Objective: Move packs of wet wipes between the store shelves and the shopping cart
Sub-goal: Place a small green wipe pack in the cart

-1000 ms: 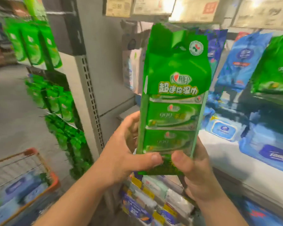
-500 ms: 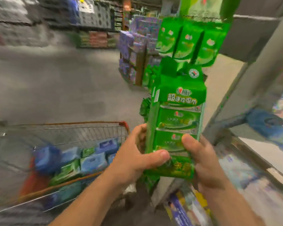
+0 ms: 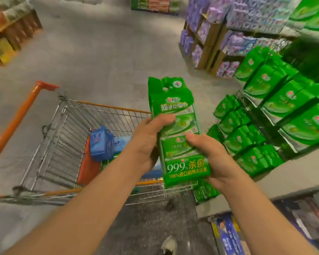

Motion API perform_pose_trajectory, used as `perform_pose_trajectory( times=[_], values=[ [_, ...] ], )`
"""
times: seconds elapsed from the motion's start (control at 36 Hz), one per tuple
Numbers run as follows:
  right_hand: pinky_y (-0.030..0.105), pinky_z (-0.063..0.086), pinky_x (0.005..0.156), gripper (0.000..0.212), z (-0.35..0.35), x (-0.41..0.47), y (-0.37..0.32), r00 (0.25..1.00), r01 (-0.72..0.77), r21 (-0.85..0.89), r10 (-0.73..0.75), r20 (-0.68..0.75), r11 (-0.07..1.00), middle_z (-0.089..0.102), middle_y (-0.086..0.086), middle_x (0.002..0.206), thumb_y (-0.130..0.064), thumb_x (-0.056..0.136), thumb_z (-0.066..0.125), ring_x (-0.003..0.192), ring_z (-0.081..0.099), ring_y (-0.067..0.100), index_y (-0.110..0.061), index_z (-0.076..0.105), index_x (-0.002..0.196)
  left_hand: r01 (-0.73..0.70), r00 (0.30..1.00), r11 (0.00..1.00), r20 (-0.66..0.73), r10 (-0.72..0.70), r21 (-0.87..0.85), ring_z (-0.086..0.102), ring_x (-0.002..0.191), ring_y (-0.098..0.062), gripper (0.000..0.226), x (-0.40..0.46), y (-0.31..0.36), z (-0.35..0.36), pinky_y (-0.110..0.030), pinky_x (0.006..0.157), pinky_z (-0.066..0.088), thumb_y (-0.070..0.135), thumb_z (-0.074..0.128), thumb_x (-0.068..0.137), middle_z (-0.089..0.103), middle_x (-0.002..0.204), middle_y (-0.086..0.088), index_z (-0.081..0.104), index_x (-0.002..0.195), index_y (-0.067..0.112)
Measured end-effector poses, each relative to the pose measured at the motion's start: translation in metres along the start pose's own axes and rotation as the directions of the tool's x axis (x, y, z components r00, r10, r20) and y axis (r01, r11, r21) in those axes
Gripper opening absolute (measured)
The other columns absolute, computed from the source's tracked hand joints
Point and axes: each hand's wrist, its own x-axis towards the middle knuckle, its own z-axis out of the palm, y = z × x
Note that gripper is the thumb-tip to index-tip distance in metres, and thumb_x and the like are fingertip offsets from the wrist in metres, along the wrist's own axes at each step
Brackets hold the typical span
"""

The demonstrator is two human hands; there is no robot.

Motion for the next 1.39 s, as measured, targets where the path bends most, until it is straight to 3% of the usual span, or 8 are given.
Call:
perform_pose_trajectory(
  times=[0.11,0.22,0.61,0.78,0.97,1.11,1.22,1.39],
  values=[
    [0.05,0.049,0.106,0.066,-0.012,0.044,0.007,0.998,0.0,0.039,0.002,-0.057,0.999,0.074,0.012,0.12,-0.053,0.067,0.084,0.109,0.071,0.028,-0.017,0.071,0.121,-0.137,0.971,0.981,-0.216,0.106,-0.136,0.065,0.113,-0.044,0.084,0.037,-0.002,-0.02,-0.063,0.095,0.051,0.028,0.086,0.058,0.067,0.124,-0.024,0.058,0.133,0.002],
    [0.054,0.031,0.12,0.115,-0.026,0.08,0.034,0.998,-0.055,0.312,0.05,0.023,0.949,0.059,0.015,0.144,-0.067,0.051,0.091,0.138,0.049,0.035,-0.016,0.052,0.146,-0.277,0.915,0.929,-0.363,0.177,-0.246,0.065,0.115,-0.039,0.084,0.073,-0.003,-0.032,-0.057,0.094,0.054,0.031,0.082,0.062,0.067,0.128,-0.019,0.055,0.137,0.005],
    [0.027,0.061,0.061,0.065,-0.097,0.205,0.066,0.968,-0.244,0.225,0.252,-0.007,0.943,0.079,0.011,0.095,-0.028,0.066,0.085,0.078,0.077,0.02,-0.001,0.066,0.122,-0.246,0.833,0.952,-0.542,0.112,-0.181,0.064,0.104,-0.021,0.064,0.141,-0.057,-0.099,-0.038,0.089,0.053,0.029,0.074,0.072,0.067,0.118,-0.006,0.057,0.132,0.014],
    [0.037,0.056,0.085,0.1,-0.147,0.226,0.096,0.864,-0.492,0.052,0.495,-0.09,0.869,0.076,0.009,0.115,-0.042,0.047,0.096,0.099,0.076,0.024,-0.014,0.06,0.136,0.145,0.871,0.989,-0.471,-0.141,-0.029,0.072,0.094,-0.021,0.046,0.156,-0.075,-0.155,-0.04,0.086,0.058,0.02,0.077,0.075,0.074,0.108,-0.008,0.063,0.118,0.009],
    [0.034,0.058,0.072,0.033,-0.165,0.238,0.13,0.757,-0.652,-0.134,0.628,-0.182,0.746,0.08,0.004,0.085,-0.014,0.08,0.078,0.081,0.076,0.024,-0.009,0.062,0.108,0.584,0.729,0.791,-0.546,-0.412,0.182,0.071,0.099,-0.02,0.048,0.177,-0.143,-0.193,-0.035,0.094,0.053,0.039,0.085,0.073,0.077,0.102,-0.001,0.07,0.111,0.013],
    [0.05,0.054,0.1,0.158,-0.188,0.264,0.185,0.676,-0.735,-0.302,0.69,-0.258,0.607,0.07,0.012,0.126,-0.028,0.015,0.104,0.111,0.069,0.032,-0.018,0.032,0.156,0.741,0.621,0.632,-0.592,-0.514,0.228,0.068,0.101,-0.018,0.061,0.187,-0.198,-0.21,-0.038,0.101,0.052,0.059,0.09,0.054,0.073,0.108,0.002,0.064,0.095,0.023],
    [0.05,0.058,0.088,0.113,-0.179,0.279,0.205,0.621,-0.782,-0.308,0.72,-0.31,0.542,0.07,0.017,0.114,0.0,0.07,0.087,0.103,0.071,0.034,-0.006,0.018,0.159,0.794,0.572,0.565,-0.59,-0.571,0.224,0.064,0.108,-0.02,0.072,0.198,-0.222,-0.219,-0.032,0.102,0.047,0.05,0.086,0.071,0.066,0.119,-0.002,0.059,0.126,0.011],
    [0.042,0.062,0.07,0.06,-0.193,0.302,0.254,0.541,-0.835,-0.356,0.748,-0.385,0.42,0.077,0.015,0.083,-0.012,0.061,0.085,0.07,0.073,0.027,0.001,0.068,0.117,0.835,0.511,0.519,-0.609,-0.607,0.183,0.059,0.114,-0.019,0.089,0.218,-0.258,-0.235,-0.034,0.104,0.046,0.051,0.092,0.06,0.057,0.134,0.004,0.047,0.128,0.014]
  ],
)
